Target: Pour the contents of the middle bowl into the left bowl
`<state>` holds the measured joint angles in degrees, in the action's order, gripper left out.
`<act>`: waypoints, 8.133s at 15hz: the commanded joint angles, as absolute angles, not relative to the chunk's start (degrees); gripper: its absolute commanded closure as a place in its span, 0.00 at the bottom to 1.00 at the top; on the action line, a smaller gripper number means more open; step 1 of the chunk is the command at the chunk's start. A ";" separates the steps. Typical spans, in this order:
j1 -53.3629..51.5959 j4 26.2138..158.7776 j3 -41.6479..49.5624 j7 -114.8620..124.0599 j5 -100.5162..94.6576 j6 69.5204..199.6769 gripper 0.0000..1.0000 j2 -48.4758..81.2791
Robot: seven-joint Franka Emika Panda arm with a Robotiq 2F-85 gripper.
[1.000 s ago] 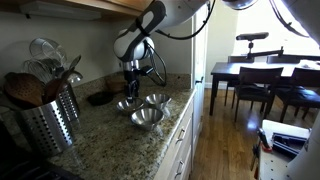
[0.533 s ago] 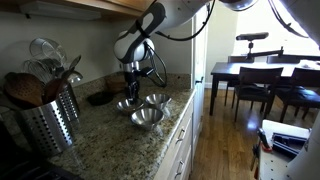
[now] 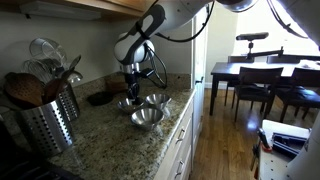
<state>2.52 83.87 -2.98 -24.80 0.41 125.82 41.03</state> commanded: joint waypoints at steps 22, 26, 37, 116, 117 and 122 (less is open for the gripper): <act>4.41 88.83 -2.71 -22.67 0.99 124.97 0.93 34.37; 4.89 89.85 -3.20 -22.88 1.70 125.03 0.92 33.72; 5.58 91.28 -3.53 -22.81 3.08 125.77 0.93 31.05; -11.60 115.57 -7.64 22.61 -46.49 110.26 0.92 9.71; -11.71 115.64 -7.72 23.14 -46.92 109.80 0.92 9.70; -12.92 116.11 -8.65 25.62 -49.83 106.47 0.92 9.13</act>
<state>-11.37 116.32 -8.35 22.88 -47.21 110.06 9.78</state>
